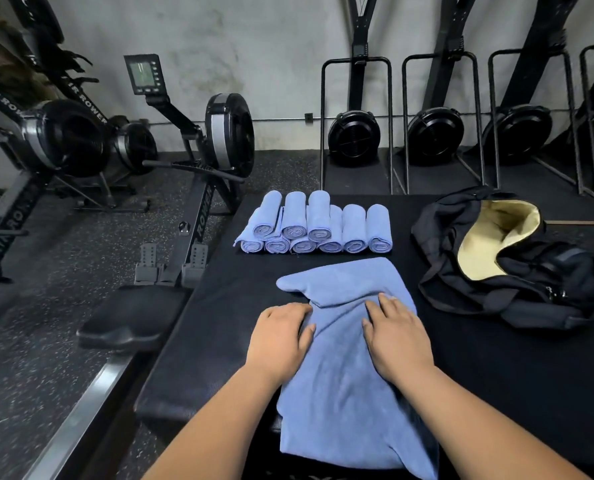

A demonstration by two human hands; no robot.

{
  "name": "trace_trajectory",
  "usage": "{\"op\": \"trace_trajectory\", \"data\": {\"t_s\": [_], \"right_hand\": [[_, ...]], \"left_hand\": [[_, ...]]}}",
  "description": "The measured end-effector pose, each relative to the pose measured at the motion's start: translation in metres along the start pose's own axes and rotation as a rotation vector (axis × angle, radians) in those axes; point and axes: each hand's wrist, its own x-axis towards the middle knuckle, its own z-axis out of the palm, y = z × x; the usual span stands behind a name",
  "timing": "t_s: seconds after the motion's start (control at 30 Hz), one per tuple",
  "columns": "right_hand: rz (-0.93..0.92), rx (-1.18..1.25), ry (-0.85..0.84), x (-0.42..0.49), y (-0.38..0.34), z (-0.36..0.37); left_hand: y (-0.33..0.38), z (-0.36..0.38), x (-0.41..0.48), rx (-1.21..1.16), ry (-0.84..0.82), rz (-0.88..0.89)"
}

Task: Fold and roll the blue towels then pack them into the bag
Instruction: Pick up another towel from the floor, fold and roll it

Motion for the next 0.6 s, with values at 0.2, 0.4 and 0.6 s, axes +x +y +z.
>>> {"op": "trace_trajectory", "data": {"t_s": [0.2,0.4,0.6], "right_hand": [[-0.139,0.030,-0.023,-0.010,0.012,-0.016],[-0.370,0.141,-0.008,-0.045,0.030,-0.038],[-0.523,0.143,0.032,-0.087,0.027,-0.066]], "left_hand": [[0.002,-0.015,-0.010,0.025,-0.057,0.058],[0.008,-0.037,-0.033,0.008,-0.067,0.125],[0.031,-0.051,-0.067,0.092,-0.045,0.334]]}}
